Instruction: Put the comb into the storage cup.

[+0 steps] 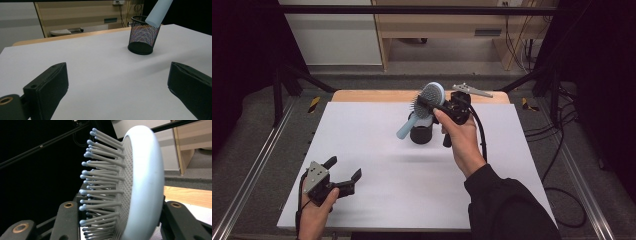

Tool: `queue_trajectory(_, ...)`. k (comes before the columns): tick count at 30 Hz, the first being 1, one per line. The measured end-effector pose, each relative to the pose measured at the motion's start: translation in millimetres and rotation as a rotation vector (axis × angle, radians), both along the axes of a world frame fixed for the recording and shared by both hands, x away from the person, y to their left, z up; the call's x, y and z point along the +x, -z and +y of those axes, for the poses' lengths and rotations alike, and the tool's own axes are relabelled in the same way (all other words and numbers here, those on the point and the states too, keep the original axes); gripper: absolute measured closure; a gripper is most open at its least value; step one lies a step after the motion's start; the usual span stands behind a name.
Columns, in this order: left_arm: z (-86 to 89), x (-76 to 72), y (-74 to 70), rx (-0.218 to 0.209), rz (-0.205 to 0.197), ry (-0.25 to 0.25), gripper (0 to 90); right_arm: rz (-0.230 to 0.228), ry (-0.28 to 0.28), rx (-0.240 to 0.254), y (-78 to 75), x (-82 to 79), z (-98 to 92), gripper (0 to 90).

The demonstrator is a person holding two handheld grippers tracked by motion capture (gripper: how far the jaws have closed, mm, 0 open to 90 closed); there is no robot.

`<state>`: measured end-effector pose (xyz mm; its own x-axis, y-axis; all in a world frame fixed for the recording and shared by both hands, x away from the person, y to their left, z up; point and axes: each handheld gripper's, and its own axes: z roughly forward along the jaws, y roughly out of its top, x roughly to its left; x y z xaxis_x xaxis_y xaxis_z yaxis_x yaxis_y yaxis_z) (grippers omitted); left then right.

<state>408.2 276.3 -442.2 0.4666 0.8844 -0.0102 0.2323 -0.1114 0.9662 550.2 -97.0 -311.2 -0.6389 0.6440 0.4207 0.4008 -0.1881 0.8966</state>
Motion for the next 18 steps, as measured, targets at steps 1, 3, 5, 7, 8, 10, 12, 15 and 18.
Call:
queue_trajectory(1, -0.1, 0.0, 0.0, 0.0, 0.0, 0.001, 3.4, -0.001, 0.003, 0.003, 0.0, 1.0, 0.5, 51.5)
queue_trajectory(3, -0.3, 0.2, 0.1, 0.002, 0.001, 0.003, 3.4, 0.001, 0.007, 0.014, -0.4, 2.7, 1.4, 51.5)
queue_trajectory(5, -0.7, 0.4, 0.3, 0.002, 0.002, 0.005, 3.4, 0.001, 0.007, 0.018, -1.3, 3.9, 2.2, 51.5)
queue_trajectory(7, -0.9, 0.3, 0.3, 0.003, 0.001, 0.006, 3.4, -0.003, 0.011, 0.019, -2.7, 5.2, 2.9, 51.4)
queue_trajectory(8, -1.0, 0.3, 0.3, 0.003, 0.001, 0.006, 3.4, -0.001, 0.013, 0.022, -3.7, 5.6, 3.1, 51.4)
queue_trajectory(10, -0.9, 0.2, 0.3, 0.004, 0.001, 0.007, 3.4, -0.004, 0.017, 0.022, -5.4, 6.9, 3.0, 51.4)
queue_trajectory(12, -0.8, 0.2, 0.2, 0.005, 0.0, 0.005, 3.3, -0.005, 0.021, 0.024, -7.1, 8.0, 2.6, 51.4)
queue_trajectory(15, -0.9, 0.2, 0.2, 0.003, -0.001, 0.005, 3.3, -0.009, 0.027, 0.026, -9.5, 9.6, 1.6, 51.4)
queue_trajectory(18, -0.9, 0.3, 0.2, 0.004, 0.0, 0.007, 3.3, -0.009, 0.031, 0.029, -11.5, 10.4, 0.0, 51.3)
